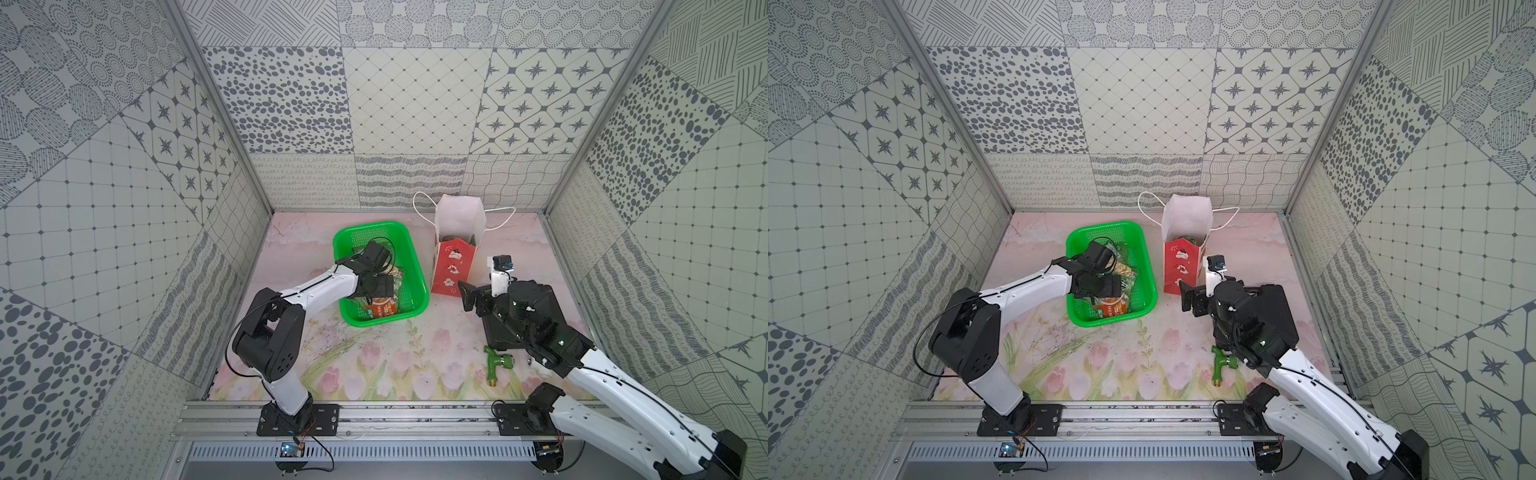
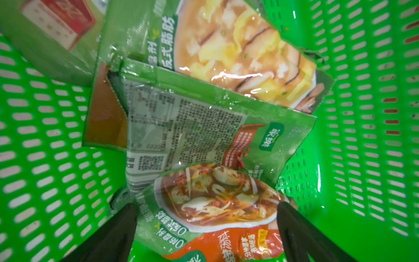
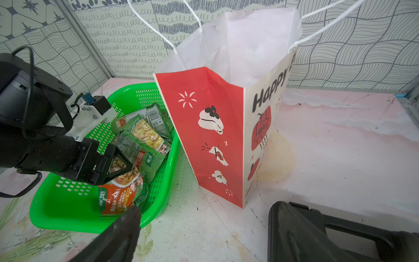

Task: Place the condiment packets inside the bag
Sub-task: Pick up the condiment packet from the storage box.

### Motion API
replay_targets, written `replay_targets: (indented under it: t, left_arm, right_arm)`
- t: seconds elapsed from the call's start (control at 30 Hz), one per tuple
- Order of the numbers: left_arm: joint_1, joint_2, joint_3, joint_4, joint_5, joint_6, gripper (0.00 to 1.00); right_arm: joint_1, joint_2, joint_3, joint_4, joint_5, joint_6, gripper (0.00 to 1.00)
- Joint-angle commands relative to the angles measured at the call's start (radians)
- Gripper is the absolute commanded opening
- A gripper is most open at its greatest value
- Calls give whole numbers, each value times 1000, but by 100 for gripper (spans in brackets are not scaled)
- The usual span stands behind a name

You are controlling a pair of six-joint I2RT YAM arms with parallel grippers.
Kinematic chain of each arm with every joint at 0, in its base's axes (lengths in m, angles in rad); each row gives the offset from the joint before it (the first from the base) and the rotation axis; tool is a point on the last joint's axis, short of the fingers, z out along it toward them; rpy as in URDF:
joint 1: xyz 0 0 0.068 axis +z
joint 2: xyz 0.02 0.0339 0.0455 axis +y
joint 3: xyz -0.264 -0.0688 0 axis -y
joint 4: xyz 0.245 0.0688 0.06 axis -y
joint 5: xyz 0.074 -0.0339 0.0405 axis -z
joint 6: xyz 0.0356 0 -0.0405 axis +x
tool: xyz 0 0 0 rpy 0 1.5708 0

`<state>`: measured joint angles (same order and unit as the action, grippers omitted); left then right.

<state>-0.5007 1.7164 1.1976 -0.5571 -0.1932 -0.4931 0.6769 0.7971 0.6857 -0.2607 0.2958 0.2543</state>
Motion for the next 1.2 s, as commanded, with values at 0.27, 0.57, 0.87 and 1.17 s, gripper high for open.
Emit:
replay_targets:
  t: [0.27, 0.57, 0.87, 1.17]
  left_arm:
    - [-15, 6, 37, -95, -119, 53, 100]
    - [-25, -12, 17, -57, 122, 67, 97]
    - [-28, 74, 72, -100, 103, 70, 95]
    - [-27, 158, 115, -148, 29, 51, 99]
  right_arm:
    - [-1, -4, -9, 44, -3, -7, 97]
    - [-1, -9, -9, 44, 0, -6, 97]
    - [-1, -16, -9, 41, -1, -7, 97]
    - [-2, -15, -8, 42, -6, -7, 97]
